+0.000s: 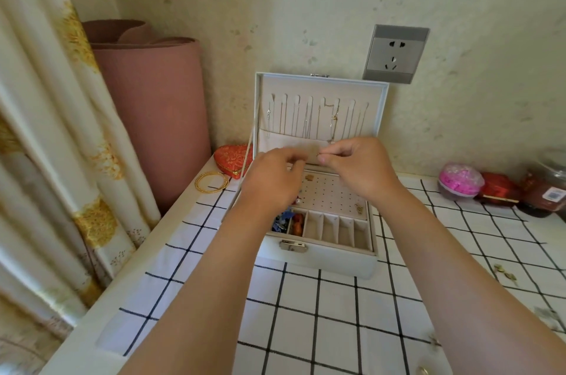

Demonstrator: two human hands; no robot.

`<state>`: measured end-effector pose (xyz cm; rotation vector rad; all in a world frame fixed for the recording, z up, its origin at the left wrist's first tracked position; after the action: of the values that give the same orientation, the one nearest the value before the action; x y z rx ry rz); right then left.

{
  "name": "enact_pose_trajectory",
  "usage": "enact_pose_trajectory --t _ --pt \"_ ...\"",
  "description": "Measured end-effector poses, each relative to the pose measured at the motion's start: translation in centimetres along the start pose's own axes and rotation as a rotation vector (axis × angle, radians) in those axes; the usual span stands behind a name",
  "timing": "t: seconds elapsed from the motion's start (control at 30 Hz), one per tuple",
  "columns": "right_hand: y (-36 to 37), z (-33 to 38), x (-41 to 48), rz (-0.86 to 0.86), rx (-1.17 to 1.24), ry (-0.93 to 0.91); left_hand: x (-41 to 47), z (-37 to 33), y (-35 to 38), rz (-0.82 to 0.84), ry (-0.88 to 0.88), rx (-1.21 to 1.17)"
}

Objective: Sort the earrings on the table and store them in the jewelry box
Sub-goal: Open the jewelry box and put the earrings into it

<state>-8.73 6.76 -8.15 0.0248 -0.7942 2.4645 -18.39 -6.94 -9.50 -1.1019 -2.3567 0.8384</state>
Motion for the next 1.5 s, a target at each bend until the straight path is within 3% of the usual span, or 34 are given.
enact_pose_trajectory --t 0.03,0.1,0.23,0.4,0.67,0.87,1.17,1.5 --pt "0.1 -0.3 0.1 0.006 -0.097 0.012 0.0 -0.2 0.3 0.023 0.018 0.182" --pt "0.7 -0.6 0.2 0.038 -0.323 0.023 0.0 0.1 1.1 0.107 0.03 0.318" --pt "2.0 -0.6 0.2 0.071 -0.59 0.02 0.0 0.0 2.0 0.203 0.059 0.377" --pt "2.5 0.2 0.1 0.076 -0.705 -0.052 -0.1 -0.3 2.5 0.259 0.085 0.337" --pt "3.1 -0.2 0.1 0.356 -0.634 -0.034 -0.1 -0.5 2.8 0.26 0.128 0.408" --pt "2.8 -0.2 -0.5 0.358 -0.674 -0.017 -0.1 -0.9 2.5 0.205 0.129 0.492" --pt "-3.8 1.6 -4.6 0.193 -0.491 0.047 -1.8 -5.4 3.1 0.125 0.198 0.423" --pt "-11.8 -7.7 -14.9 0.124 -0.529 0.334 -5.6 -13.7 11.8 0.32 0.37 0.318"
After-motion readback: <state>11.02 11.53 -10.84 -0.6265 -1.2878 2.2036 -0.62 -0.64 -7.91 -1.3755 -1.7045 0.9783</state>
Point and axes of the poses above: each hand's wrist, its own x-axis towards the middle knuckle, its own y-axis out of the palm, z = x × y, the point moved 9 cm from there along x, towards the middle knuckle, and after that the axes turned 14 degrees about z, right-handed, at the moved point
